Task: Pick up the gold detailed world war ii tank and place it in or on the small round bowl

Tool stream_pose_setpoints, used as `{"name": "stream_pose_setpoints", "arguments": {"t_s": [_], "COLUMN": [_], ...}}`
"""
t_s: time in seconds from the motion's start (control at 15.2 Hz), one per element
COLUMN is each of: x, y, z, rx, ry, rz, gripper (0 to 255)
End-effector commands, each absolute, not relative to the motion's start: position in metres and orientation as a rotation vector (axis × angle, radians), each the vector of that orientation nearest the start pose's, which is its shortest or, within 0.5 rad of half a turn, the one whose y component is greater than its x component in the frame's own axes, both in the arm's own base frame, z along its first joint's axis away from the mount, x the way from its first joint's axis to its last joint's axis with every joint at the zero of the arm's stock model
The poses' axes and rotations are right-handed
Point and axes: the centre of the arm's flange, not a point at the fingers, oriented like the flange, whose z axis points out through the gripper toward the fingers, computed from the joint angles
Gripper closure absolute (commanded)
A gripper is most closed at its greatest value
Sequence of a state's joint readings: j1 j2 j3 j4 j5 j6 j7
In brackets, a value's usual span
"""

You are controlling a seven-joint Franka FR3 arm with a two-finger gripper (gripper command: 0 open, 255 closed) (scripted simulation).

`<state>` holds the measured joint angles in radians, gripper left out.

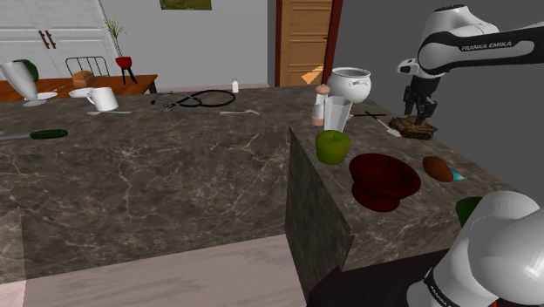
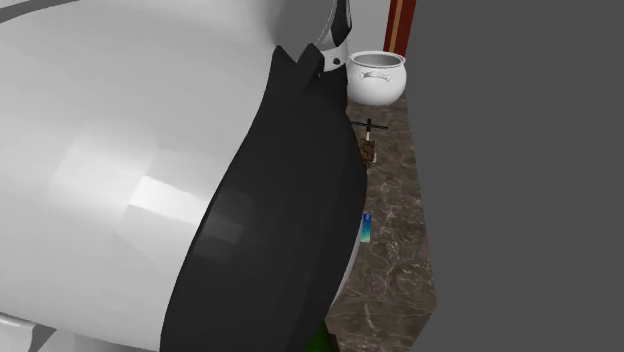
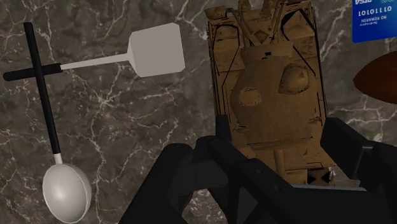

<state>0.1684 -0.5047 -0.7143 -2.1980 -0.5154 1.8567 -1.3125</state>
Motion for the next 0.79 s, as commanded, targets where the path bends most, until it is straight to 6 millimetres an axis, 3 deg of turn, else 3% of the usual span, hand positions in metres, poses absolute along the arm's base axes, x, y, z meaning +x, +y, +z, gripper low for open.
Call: {"name": "stream_pose_setpoints", "arguments": {"t_s": [0.0, 0.73], "x": [0.343, 0.343], "y": [-0.299, -0.299], "z": [0.544, 0.603], "rx": [-2.937, -2.937], "ry": [-1.516, -1.516], "rz": [0.153, 0.153], "gripper": [255, 255]}}
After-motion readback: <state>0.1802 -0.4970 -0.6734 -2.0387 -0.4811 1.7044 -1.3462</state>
